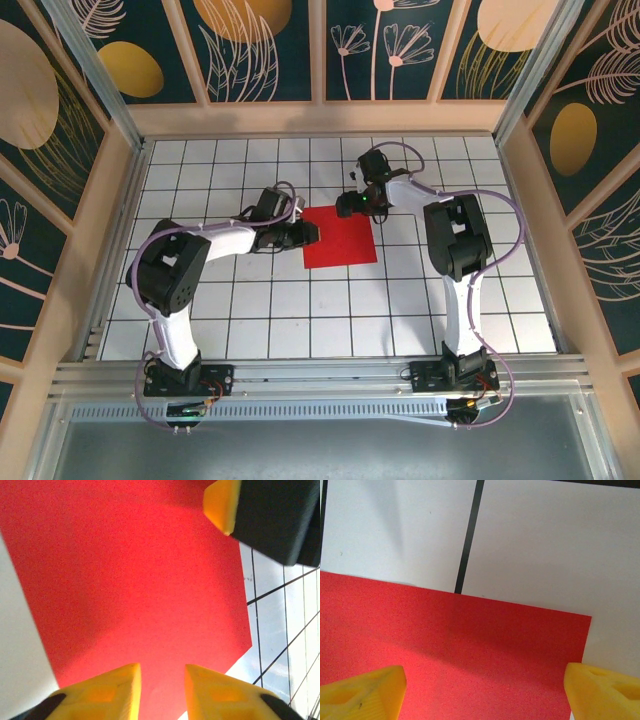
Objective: Fold a paper plane with a square sheet of paper (fold left side to right side)
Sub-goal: Move the square sheet of paper to the center of the table, then pick up the square sheet of paper from the center of the table.
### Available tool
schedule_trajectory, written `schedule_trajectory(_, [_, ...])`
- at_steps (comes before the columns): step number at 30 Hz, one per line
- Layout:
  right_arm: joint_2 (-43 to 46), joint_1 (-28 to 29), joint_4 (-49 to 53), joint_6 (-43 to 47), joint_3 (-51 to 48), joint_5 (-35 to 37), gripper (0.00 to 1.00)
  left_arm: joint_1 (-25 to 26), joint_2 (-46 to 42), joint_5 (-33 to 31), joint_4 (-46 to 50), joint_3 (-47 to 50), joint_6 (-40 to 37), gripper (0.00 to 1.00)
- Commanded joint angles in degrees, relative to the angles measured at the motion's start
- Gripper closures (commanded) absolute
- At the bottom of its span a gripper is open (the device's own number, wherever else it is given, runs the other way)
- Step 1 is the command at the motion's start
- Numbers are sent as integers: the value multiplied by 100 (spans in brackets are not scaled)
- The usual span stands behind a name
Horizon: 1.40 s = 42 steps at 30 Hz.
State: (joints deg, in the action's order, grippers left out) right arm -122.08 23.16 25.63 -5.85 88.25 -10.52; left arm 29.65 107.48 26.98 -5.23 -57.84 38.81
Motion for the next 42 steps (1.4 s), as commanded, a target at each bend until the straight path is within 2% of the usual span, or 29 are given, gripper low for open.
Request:
schedule_trajectory(1, [-133, 75, 290, 92, -68, 84, 18, 43, 29, 114, -21, 338, 182, 76])
schedule_trajectory(14, [190, 360, 515, 57, -247, -178, 18, 101, 255, -258, 258, 281, 75, 79])
schedule_trajectory(21, [278, 538, 727, 49, -198, -200, 23, 102, 227, -242, 175, 290, 96, 79])
schedule_trajectory(35, [244, 637, 1018, 96, -97, -529, 52, 102, 190, -160, -236, 315, 303, 77])
schedule_trajectory(42, [403, 547, 929, 101, -153, -958, 68, 93, -213, -277, -321, 335, 230, 69])
